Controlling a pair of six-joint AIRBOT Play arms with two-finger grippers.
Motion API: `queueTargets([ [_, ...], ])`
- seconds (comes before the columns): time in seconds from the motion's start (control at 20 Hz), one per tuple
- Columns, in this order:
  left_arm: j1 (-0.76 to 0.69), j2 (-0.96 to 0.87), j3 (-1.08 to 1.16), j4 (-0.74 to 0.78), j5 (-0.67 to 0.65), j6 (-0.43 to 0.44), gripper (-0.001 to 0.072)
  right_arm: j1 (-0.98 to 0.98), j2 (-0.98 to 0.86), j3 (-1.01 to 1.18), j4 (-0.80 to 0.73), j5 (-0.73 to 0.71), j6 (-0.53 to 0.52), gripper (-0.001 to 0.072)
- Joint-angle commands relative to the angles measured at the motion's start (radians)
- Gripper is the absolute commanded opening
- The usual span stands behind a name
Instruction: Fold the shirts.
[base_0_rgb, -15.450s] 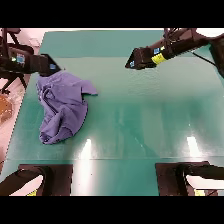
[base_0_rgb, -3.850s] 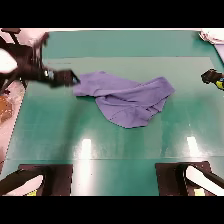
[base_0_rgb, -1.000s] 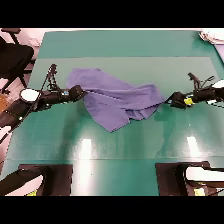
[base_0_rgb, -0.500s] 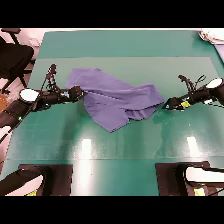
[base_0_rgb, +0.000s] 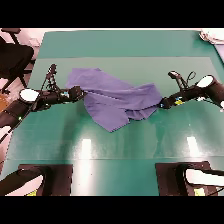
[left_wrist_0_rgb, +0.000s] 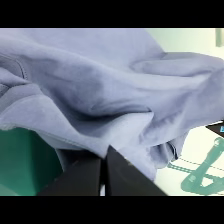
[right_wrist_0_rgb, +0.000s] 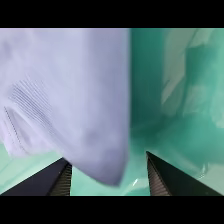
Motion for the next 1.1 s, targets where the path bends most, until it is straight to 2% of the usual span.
queueTargets([
  [0.0,0.0,0.001,0.001,0.0,0.001,0.002,0.0024,0.03,-0.008,0.0,-0.002,-0.091,-0.012,0.0499],
  [0.15,0.0,0.001,0.001,0.0,0.0,0.008,0.0024,0.03,-0.069,0.0,0.005,-0.097,-0.013,0.0495],
  [0.25,0.0,0.001,0.001,0.0,-0.002,0.008,0.0024,0.036,-0.112,0.0,0.017,-0.096,-0.013,0.03],
  [0.3,0.0,0.001,0.001,0.0,-0.002,0.008,0.0024,0.042,-0.124,0.0,0.041,-0.106,-0.014,0.0287],
  [0.45,0.0,0.001,0.001,0.0,-0.016,0.008,0.0024,0.042,-0.11,0.0,0.111,-0.124,-0.014,0.0052],
  [0.5,0.0,0.001,0.001,0.0,-0.023,0.008,0.0024,0.042,-0.094,0.0,0.109,-0.125,-0.014,0.002],
  [0.65,0.0,0.001,0.028,0.0,-0.059,0.009,0.0023,0.028,-0.017,0.0,0.108,-0.116,-0.013,0.002],
  [0.75,0.0,0.005,0.087,0.001,-0.083,0.045,0.0023,0.005,0.061,0.0,0.107,-0.114,-0.014,0.002],
  [1.05,0.0,0.073,0.407,0.118,-0.1,0.048,0.0023,-0.078,0.28,0.124,-0.002,-0.109,-0.013,0.002],
])
